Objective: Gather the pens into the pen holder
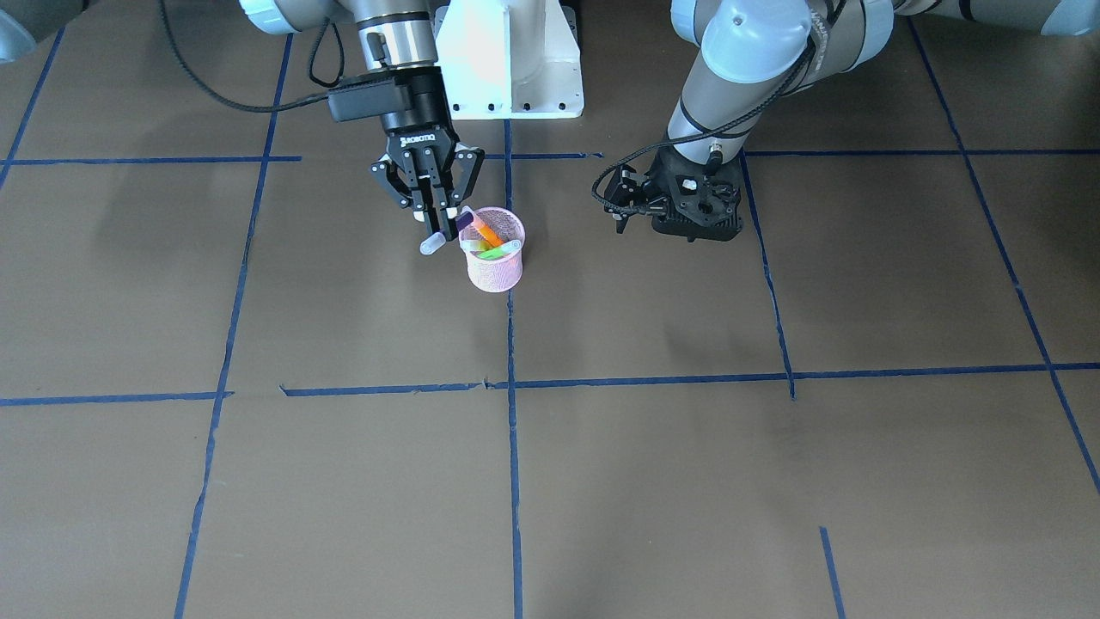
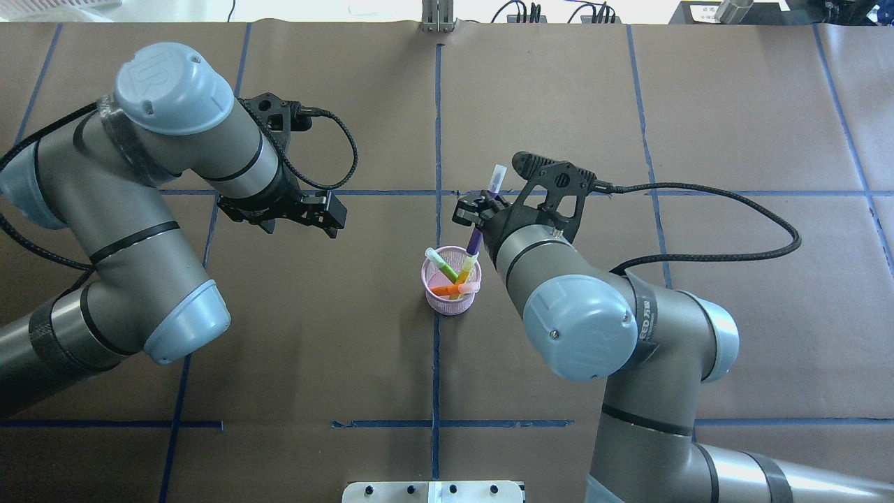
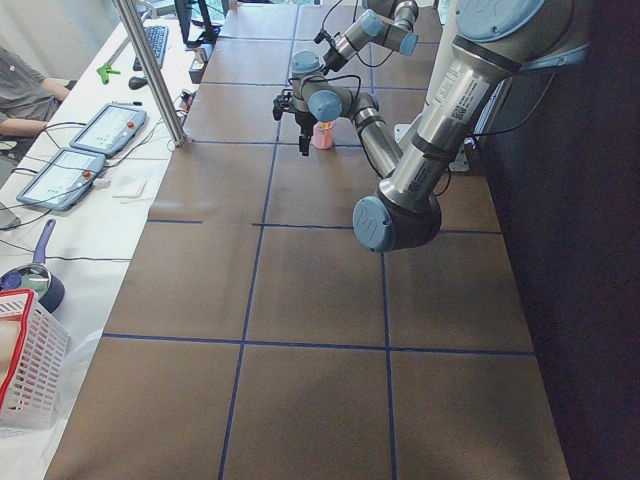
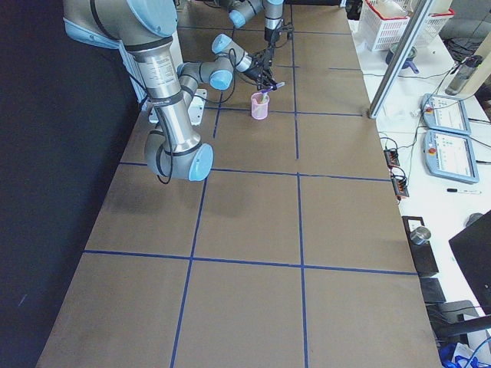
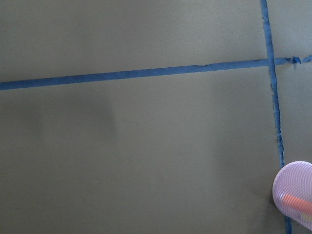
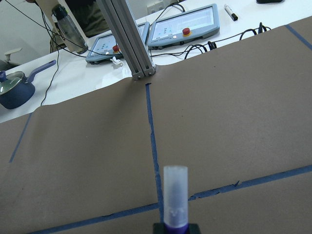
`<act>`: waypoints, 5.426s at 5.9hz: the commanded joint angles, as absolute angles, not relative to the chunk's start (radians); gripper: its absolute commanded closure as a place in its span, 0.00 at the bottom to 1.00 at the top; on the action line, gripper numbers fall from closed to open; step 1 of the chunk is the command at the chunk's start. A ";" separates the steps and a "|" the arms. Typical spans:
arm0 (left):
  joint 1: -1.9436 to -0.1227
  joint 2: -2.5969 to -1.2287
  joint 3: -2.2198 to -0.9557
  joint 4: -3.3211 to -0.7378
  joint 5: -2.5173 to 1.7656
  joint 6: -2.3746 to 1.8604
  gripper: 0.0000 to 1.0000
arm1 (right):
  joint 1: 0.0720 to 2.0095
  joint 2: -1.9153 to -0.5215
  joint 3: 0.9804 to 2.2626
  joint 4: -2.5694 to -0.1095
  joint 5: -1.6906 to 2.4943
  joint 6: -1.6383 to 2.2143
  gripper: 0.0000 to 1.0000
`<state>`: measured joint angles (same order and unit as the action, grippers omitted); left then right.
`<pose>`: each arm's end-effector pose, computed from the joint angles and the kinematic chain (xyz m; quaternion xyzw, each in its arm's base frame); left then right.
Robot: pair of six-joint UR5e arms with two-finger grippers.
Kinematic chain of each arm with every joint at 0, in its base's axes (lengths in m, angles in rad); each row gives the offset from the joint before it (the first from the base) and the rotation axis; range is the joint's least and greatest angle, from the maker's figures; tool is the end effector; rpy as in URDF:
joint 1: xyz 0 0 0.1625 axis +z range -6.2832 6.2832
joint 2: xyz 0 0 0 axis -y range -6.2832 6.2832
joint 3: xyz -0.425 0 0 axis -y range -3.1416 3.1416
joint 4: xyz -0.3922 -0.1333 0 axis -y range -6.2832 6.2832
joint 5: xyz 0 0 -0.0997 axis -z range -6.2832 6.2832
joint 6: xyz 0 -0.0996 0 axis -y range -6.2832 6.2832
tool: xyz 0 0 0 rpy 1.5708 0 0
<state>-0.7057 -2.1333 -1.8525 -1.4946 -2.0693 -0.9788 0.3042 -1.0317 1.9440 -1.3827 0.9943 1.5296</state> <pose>0.4161 -0.4671 0.2225 0.0372 0.4275 0.0412 0.9023 -0.4951 -0.3520 0.1660 0.3249 -0.4522 0.2545 0.7907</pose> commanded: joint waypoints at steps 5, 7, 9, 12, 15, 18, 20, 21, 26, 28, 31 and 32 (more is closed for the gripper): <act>-0.706 -2.134 -1.844 -1.494 -2.069 -0.973 0.00 | 0.147 -0.974 1.737 -1.371 0.649 1.598 1.00; -0.706 -2.135 -1.844 -1.496 -2.069 -0.973 0.00 | 0.138 -0.968 1.733 -1.367 0.634 1.600 0.85; -0.706 -2.134 -1.844 -1.496 -2.069 -0.971 0.00 | 0.137 -0.968 1.732 -1.368 0.634 1.598 0.54; -0.706 -2.135 -1.844 -1.499 -2.069 -0.974 0.00 | 0.140 -0.945 1.741 -1.374 0.643 1.594 0.00; -0.707 -2.135 -1.856 -1.494 -2.072 -0.979 0.00 | 0.228 -0.927 1.860 -1.482 0.916 1.559 0.00; -0.715 -2.129 -1.864 -1.483 -2.069 -0.974 0.00 | 0.412 -0.936 1.904 -1.604 1.399 1.383 0.00; -0.759 -2.115 -1.865 -1.474 -2.075 -0.965 0.00 | 0.571 -0.948 1.901 -1.676 1.750 1.167 0.00; -0.782 -2.065 -1.893 -1.474 -2.077 -0.895 0.00 | 0.656 -0.989 1.901 -1.678 1.887 1.029 0.00; -1.125 -1.722 -1.916 -1.470 -2.209 -0.225 0.00 | 1.119 -1.315 1.893 -1.680 2.198 0.241 0.00; -1.327 -1.613 -1.882 -1.470 -2.241 -0.027 0.00 | 1.312 -1.492 1.873 -1.677 2.296 -0.071 0.00; -1.589 -1.484 -1.738 -1.474 -2.296 0.287 0.00 | 1.526 -1.730 1.839 -1.669 2.350 -0.201 0.00; -1.606 -1.394 -1.740 -1.479 -2.318 0.278 0.00 | 1.546 -1.780 1.839 -1.666 2.349 -0.199 0.00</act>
